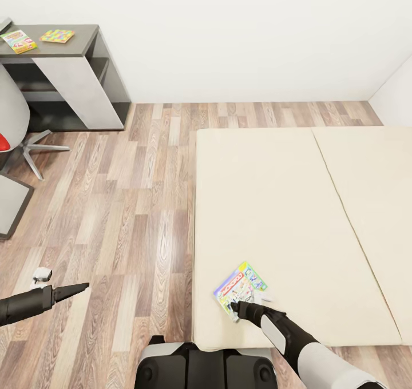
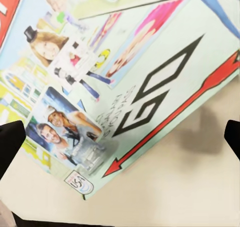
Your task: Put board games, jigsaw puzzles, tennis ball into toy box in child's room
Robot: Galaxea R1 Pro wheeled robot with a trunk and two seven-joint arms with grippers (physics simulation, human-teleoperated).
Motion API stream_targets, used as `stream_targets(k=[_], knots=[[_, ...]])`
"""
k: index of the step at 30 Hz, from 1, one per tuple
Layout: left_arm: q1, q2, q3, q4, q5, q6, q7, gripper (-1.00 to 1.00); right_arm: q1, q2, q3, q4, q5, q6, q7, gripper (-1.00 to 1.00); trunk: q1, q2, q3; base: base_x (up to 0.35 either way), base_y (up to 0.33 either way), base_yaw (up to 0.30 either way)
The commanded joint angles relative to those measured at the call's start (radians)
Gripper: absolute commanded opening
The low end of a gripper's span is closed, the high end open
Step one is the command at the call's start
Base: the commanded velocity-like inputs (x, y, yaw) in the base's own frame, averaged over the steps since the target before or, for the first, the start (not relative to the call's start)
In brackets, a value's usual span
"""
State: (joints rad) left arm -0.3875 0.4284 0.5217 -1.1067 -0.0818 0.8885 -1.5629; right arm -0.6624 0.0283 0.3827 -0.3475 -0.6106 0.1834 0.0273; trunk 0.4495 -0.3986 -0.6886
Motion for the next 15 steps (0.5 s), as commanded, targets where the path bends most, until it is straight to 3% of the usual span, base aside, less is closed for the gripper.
stream_targets(k=[1, 15], knots=[[-0.001, 0.0, 0.001, -0.001, -0.009, 0.01, -0.008, 1.0, -0.001, -0.001, 0.0, -0.001, -0.003, 0.007, 0.0, 1.0, 0.001, -0.001, -0.001, 0.0, 0.0, 0.0], [0.0, 0.0, 0.002, -0.001, -0.009, 0.01, -0.008, 1.0, -0.008, -0.01, -0.034, -0.004, -0.003, 0.023, -0.001, 1.0, 0.001, -0.001, 0.001, 0.0, 0.0, 0.0]])
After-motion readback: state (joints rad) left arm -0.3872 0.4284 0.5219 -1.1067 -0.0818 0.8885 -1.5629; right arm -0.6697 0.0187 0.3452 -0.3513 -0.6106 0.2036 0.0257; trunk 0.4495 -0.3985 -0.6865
